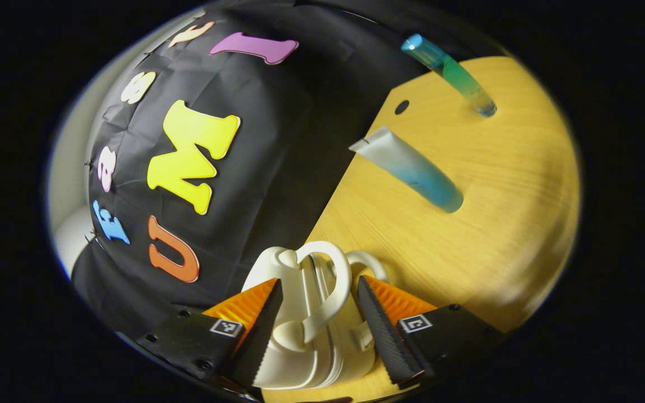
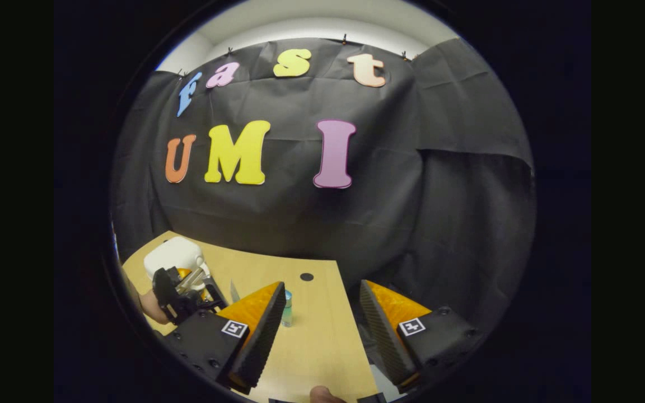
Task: First open the suitcase, pack the skin care products into it, and then close the suitcase.
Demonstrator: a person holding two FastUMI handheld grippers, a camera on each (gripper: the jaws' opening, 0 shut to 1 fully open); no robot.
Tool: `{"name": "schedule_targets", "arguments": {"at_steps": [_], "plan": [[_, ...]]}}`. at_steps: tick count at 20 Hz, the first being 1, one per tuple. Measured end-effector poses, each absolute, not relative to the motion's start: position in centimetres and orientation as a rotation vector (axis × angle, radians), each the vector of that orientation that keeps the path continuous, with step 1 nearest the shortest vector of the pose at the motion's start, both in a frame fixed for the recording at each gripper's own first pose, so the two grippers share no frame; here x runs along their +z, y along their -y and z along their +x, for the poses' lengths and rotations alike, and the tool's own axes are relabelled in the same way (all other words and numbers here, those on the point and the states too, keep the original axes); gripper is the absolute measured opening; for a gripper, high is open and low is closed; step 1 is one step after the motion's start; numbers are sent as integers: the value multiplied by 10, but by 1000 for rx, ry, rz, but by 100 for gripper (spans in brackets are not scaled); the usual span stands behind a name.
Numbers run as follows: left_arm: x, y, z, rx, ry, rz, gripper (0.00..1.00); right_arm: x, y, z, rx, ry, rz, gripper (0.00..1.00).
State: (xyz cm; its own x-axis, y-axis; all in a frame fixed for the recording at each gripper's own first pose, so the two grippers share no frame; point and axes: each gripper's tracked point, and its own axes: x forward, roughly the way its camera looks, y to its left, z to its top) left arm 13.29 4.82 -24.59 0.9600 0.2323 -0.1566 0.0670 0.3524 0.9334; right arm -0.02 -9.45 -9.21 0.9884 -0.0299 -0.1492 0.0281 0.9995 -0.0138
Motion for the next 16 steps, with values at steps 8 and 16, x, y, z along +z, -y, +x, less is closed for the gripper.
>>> {"name": "schedule_targets", "arguments": {"at_steps": [8,16], "plan": [[-261,-56,136,94,-387,1374,24,-101,107,-7,-31,-158,-32,79],[-231,-61,138,51,-374,1233,3,-95,76,-10,-109,-187,-24,79]]}}
